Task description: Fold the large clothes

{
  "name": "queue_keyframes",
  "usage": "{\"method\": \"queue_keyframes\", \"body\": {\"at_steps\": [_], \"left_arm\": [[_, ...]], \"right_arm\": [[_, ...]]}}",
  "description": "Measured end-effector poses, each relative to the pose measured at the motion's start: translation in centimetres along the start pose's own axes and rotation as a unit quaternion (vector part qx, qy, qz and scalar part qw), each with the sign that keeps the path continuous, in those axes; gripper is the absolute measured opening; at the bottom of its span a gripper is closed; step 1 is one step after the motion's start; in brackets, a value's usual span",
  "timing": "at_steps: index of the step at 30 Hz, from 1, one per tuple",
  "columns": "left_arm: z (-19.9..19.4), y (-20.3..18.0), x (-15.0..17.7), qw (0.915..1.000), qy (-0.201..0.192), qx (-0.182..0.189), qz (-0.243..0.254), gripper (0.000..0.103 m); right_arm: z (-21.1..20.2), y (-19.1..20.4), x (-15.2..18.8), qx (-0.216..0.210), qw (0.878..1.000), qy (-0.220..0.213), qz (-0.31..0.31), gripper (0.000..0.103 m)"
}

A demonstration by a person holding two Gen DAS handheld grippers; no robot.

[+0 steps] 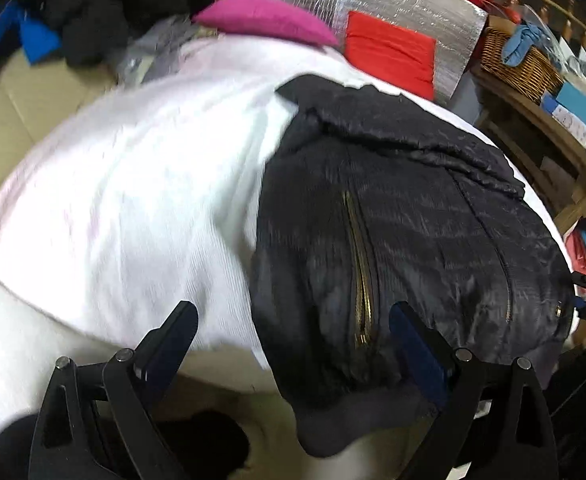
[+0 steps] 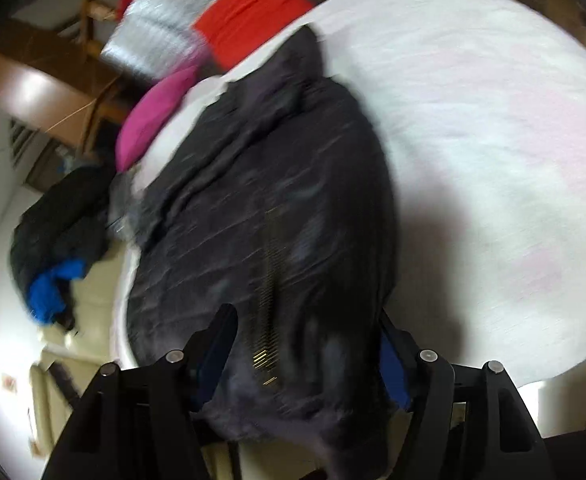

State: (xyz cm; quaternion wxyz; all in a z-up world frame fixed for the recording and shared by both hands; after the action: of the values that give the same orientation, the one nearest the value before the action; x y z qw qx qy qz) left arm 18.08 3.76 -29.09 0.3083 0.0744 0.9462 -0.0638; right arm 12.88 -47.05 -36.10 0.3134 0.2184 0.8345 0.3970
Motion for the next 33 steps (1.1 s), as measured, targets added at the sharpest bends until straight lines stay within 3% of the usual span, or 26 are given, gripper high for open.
{"method": "queue_keyframes", "body": {"at_steps": [2,6,11,16,18,22,26,28,30,32,33], "left_arm": [[0.8,0.1,0.7,0.9996,0.025,-0.003,-0.015,0.096],[2.2,0.1,2.0,0.9956,0.066,0.043,-0.051,0.071],[3.4,-1.4,2.9,0.9932,0.098,0.054,-0.032,0.073],[4.9,-2.0,4.1,0.9863,0.147,0.062,-0.041,0.079],[5.5,-2.5,4.6,0.9841,0.162,0.064,-0.036,0.079],[6.6,-4.2,5.1,0.9829,0.175,0.056,-0.010,0.079],[7.0,-5.6,5.6,0.9835,0.172,0.055,0.010,0.078],[6.9,-6.1,5.7,0.9846,0.165,0.054,0.015,0.071],[6.8,-6.4,5.6,0.9861,0.158,0.048,0.015,0.047],[6.6,-6.4,5.4,0.9864,0.155,0.055,-0.001,0.031],[6.4,-6.2,5.3,0.9860,0.154,0.064,-0.010,0.024]], "right_arm": [[0.4,0.7,0.6,-0.003,1.000,0.014,-0.019,0.070],[1.4,-0.5,1.4,0.016,0.999,0.046,0.004,0.070],[1.5,-0.9,2.4,0.050,0.997,0.062,0.003,0.070],[0.3,-3.7,2.5,0.050,0.995,0.054,0.068,0.069],[0.6,-4.4,3.1,0.047,0.993,0.074,0.084,0.069],[2.6,-3.8,4.7,0.051,0.989,0.128,0.058,0.073],[4.5,-3.9,5.8,0.064,0.986,0.147,0.054,0.073],[5.1,-3.2,6.2,0.067,0.986,0.148,0.033,0.071],[5.1,-2.1,6.6,0.088,0.986,0.143,-0.004,0.054],[4.9,-0.8,7.1,0.109,0.983,0.142,-0.041,0.037],[4.4,-0.2,7.1,0.116,0.983,0.136,-0.052,0.034]]}}
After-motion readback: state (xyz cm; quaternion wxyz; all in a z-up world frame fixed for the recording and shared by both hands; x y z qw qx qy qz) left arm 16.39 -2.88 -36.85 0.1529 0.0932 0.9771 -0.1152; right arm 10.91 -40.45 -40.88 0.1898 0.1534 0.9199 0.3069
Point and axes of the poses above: each gripper's, at about its wrist camera, not at the fingertips, and z roughly the way its jaws point, y to its left, x to its underside, the point moved 2 cm from there along z, roughly the way its jaws point, and after that the axes turned 9 degrees about -x, right-handed, at the moved point
